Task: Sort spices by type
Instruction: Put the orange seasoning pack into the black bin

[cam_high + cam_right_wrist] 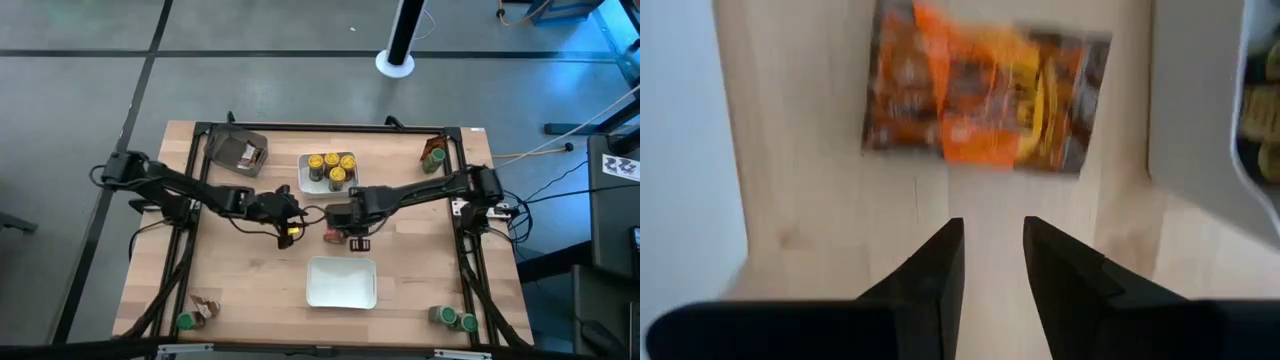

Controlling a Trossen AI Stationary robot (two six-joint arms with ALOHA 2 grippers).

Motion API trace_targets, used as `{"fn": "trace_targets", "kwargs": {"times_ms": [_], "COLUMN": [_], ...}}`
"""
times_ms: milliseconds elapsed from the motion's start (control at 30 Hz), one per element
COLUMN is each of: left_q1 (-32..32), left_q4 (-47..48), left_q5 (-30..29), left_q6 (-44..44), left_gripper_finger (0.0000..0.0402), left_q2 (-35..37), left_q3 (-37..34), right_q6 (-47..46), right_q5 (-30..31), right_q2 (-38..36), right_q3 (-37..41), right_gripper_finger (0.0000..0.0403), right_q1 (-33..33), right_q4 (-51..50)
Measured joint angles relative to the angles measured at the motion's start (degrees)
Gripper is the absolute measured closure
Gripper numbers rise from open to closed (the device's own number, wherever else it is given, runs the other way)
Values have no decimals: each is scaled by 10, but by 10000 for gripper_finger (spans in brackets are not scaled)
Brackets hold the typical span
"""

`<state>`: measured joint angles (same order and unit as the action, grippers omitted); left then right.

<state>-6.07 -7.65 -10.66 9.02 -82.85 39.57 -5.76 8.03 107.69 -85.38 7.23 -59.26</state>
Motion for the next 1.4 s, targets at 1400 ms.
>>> {"fn": "trace_targets", "kwargs": {"times_ms": [1400], "left_q1": [10], "left_q4": [-190], "left_q5": [0], "left_q6": [-22], "left_gripper_finger": [259], "left_q2": [-239], "left_q3": [17], "right_q6": [159], "right_q5": [87], "right_q2": [-30], "right_q3": [286], "right_gripper_finger": [174], "right_q1": [0], "right_q4": [406]}}
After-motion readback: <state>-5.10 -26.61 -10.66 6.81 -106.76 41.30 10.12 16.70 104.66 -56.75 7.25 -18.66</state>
